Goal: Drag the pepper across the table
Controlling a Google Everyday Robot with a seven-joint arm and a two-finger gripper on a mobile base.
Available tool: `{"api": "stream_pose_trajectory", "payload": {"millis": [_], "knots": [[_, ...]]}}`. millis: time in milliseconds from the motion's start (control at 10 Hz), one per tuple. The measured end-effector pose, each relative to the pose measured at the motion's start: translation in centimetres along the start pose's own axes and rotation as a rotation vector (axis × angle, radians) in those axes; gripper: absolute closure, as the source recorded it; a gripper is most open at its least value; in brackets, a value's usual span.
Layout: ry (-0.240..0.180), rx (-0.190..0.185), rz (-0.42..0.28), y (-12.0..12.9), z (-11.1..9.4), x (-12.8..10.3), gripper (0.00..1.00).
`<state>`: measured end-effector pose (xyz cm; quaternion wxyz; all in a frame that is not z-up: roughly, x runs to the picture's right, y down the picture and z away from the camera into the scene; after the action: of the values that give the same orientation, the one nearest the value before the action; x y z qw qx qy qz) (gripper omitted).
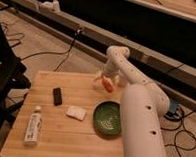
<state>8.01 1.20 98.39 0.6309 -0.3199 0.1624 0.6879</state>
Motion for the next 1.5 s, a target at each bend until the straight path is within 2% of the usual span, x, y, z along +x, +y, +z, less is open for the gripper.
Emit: {"api": "stream_pose_trajectory", "payload": {"millis": [200,300,500,1000,1100,1300,1500], "knots": [[0.020,0.005,-0.006,-0.5,0.9,0.3,0.20],[0.031,0.010,-0.014,-0.6,1.5,0.4,0.24],[0.048,0.021,-0.029,-0.8,2.1,0.5,0.47],[0.057,0.027,-0.063,-0.3,2.5,0.4,0.94],[0.058,0.031,-0.079,0.2,2.5,0.4,0.99],[0.054,0.030,-0.116,1.8,2.1,0.2,1.00],[0.044,0.010,-0.148,3.8,1.9,0.0,1.00]]}}
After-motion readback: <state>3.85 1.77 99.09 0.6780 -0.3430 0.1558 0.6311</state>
